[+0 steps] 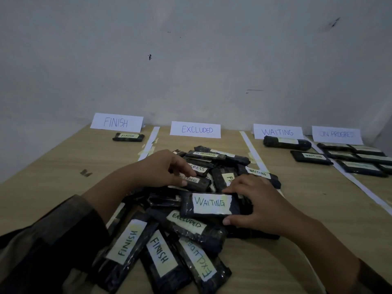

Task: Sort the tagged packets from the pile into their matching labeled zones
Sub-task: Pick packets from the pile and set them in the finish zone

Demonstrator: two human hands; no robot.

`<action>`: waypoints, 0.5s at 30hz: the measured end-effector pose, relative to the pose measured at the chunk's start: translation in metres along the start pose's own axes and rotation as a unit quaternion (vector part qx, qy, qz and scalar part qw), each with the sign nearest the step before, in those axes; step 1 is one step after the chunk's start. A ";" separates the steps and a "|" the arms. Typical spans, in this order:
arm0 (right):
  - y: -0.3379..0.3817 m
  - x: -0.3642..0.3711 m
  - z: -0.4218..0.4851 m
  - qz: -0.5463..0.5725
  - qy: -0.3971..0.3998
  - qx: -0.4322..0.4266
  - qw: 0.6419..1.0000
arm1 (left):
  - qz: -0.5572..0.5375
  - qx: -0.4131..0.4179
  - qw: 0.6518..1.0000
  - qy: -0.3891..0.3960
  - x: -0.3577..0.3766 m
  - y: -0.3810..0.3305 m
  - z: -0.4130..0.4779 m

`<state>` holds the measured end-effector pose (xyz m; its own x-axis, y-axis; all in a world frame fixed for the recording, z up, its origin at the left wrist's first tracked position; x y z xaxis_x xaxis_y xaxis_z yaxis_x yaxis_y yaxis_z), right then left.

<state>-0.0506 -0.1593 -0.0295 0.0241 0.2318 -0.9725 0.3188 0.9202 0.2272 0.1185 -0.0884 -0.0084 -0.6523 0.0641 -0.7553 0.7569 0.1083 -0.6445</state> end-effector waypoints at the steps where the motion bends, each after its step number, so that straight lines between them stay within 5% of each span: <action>1: 0.002 -0.001 0.000 -0.006 0.000 -0.001 1.000 | 0.031 -0.012 0.999 -0.008 -0.003 0.006 -0.002; 7: 0.011 -0.009 0.005 -0.003 -0.021 -0.005 1.000 | 0.191 -0.068 0.979 0.015 -0.001 0.022 -0.010; 15: 0.013 -0.014 0.027 0.023 -0.080 0.038 0.996 | 0.161 -0.063 0.985 -0.008 0.000 0.023 -0.011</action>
<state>-0.0217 -0.1592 -0.0145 0.1901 0.2146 -0.9580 0.3841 0.8817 0.2738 0.1353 -0.0753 -0.0223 -0.3783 0.0992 -0.9204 0.9126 0.2067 -0.3528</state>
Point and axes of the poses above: each hand's wrist, its own z-axis towards the middle knuckle, its own x-axis out of the palm, y = z × x, the point moved 9 cm from there along z, towards the middle knuckle, and after that the axes turned 12 degrees about y, right-handed, at the moved point
